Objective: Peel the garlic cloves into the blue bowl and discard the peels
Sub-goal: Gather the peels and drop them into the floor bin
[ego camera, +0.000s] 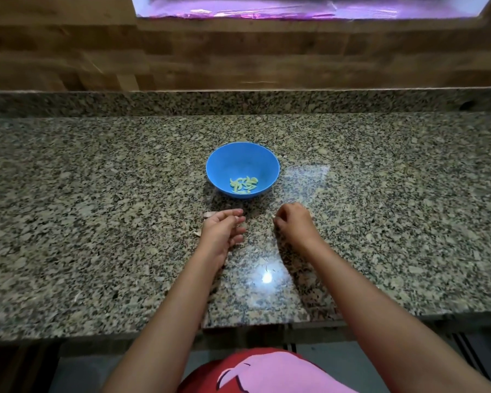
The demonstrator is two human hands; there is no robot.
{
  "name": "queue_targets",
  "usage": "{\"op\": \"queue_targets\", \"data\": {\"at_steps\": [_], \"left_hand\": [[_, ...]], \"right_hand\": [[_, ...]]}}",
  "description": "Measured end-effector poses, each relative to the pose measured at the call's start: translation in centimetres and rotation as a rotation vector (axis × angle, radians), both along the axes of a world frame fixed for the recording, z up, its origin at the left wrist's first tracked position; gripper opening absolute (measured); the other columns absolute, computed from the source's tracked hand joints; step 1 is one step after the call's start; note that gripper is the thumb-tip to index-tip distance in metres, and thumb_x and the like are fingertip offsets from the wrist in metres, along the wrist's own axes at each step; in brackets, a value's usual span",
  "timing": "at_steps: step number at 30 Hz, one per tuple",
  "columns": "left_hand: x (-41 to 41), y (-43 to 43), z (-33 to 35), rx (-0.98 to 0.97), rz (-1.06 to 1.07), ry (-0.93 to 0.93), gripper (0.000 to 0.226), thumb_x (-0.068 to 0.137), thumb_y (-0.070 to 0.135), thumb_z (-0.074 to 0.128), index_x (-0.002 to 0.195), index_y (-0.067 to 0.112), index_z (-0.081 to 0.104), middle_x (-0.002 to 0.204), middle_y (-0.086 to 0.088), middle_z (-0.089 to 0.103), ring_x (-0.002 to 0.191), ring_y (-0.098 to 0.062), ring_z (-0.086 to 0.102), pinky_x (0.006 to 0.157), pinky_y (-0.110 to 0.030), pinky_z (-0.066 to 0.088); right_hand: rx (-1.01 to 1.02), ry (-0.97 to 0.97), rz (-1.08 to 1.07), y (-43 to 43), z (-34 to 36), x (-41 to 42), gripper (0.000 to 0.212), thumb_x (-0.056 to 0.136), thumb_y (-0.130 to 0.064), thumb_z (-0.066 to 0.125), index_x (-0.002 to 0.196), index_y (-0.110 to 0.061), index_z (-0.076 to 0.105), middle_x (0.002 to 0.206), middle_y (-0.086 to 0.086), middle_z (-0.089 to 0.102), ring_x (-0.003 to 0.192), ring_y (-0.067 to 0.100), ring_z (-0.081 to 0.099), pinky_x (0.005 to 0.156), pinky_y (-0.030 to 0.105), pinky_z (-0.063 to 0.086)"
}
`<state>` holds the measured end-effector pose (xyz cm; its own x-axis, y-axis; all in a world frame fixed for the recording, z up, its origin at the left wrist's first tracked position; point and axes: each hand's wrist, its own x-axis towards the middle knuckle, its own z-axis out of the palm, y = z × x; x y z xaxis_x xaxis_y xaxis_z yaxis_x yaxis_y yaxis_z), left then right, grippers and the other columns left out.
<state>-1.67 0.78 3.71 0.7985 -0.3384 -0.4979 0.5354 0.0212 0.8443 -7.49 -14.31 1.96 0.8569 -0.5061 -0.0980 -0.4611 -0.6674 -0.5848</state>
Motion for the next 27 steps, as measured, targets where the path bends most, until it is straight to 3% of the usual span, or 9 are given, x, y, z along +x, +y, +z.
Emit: {"op": "queue_targets", "data": {"at_steps": [3, 8, 11, 18, 23, 25, 27], "left_hand": [[0.5, 0.6, 0.2, -0.010, 0.034, -0.005, 0.018, 0.094, -0.001, 0.046, 0.089, 0.009, 0.061, 0.087, -0.009, 0.064, 0.061, -0.013, 0.058, 0.048, -0.018, 0.047], [0.7, 1.3, 0.7, -0.021, 0.052, -0.025, 0.017, 0.094, 0.000, 0.047, 0.089, 0.010, 0.061, 0.084, -0.007, 0.064, 0.062, -0.011, 0.058, 0.051, -0.017, 0.048], [0.9, 1.7, 1.2, -0.047, 0.055, -0.041, 0.016, 0.093, 0.001, 0.050, 0.088, 0.011, 0.062, 0.084, -0.006, 0.065, 0.062, -0.011, 0.058, 0.051, -0.016, 0.049], [1.9, 2.3, 1.9, -0.037, 0.051, -0.089, 0.017, 0.092, 0.000, 0.051, 0.086, 0.011, 0.062, 0.082, -0.005, 0.064, 0.062, -0.012, 0.057, 0.049, -0.018, 0.047], [2.2, 3.8, 1.0, 0.080, -0.004, -0.201, 0.024, 0.089, -0.009, 0.048, 0.081, 0.008, 0.063, 0.080, -0.005, 0.063, 0.065, -0.012, 0.056, 0.056, -0.019, 0.050], [2.0, 4.6, 0.1, 0.205, -0.024, -0.294, 0.022, 0.086, -0.009, 0.051, 0.085, 0.008, 0.065, 0.085, -0.004, 0.066, 0.070, -0.013, 0.058, 0.064, -0.023, 0.052], [1.4, 5.5, -0.8, 0.424, -0.061, -0.441, 0.019, 0.087, -0.001, 0.057, 0.099, 0.009, 0.067, 0.097, 0.001, 0.065, 0.069, -0.009, 0.058, 0.060, -0.018, 0.050]], "right_hand": [[0.057, -0.073, 0.012, 0.9, 0.6, -0.5, 0.006, 0.091, -0.014, 0.057, 0.090, -0.009, 0.061, 0.093, 0.000, 0.049, 0.087, 0.012, 0.046, 0.074, 0.020, 0.032], [0.162, -0.239, 0.007, 3.1, 2.0, -0.7, 0.006, 0.088, -0.018, 0.062, 0.086, -0.013, 0.060, 0.091, 0.003, 0.059, 0.079, 0.013, 0.055, 0.064, 0.016, 0.043], [0.213, -0.334, -0.012, 3.5, 3.6, 0.4, 0.010, 0.088, -0.018, 0.063, 0.086, -0.008, 0.064, 0.086, 0.008, 0.064, 0.074, 0.017, 0.059, 0.067, 0.029, 0.051], [0.084, -0.299, -0.085, 2.7, 6.1, 5.2, 0.020, 0.091, -0.019, 0.060, 0.091, -0.001, 0.069, 0.090, 0.010, 0.069, 0.083, 0.020, 0.064, 0.078, 0.035, 0.052], [0.121, -0.268, -0.082, 3.4, 6.6, 5.0, 0.020, 0.093, -0.015, 0.055, 0.094, -0.001, 0.070, 0.091, 0.011, 0.070, 0.078, 0.016, 0.060, 0.071, 0.027, 0.045], [0.185, -0.303, -0.077, 4.3, 6.5, 3.8, 0.019, 0.092, -0.012, 0.055, 0.094, -0.001, 0.070, 0.087, 0.010, 0.069, 0.077, 0.017, 0.060, 0.076, 0.035, 0.052], [0.296, -0.282, -0.030, 5.3, 6.0, 2.4, 0.017, 0.091, -0.010, 0.056, 0.089, -0.001, 0.069, 0.081, 0.012, 0.068, 0.070, 0.019, 0.061, 0.075, 0.043, 0.056]]}}
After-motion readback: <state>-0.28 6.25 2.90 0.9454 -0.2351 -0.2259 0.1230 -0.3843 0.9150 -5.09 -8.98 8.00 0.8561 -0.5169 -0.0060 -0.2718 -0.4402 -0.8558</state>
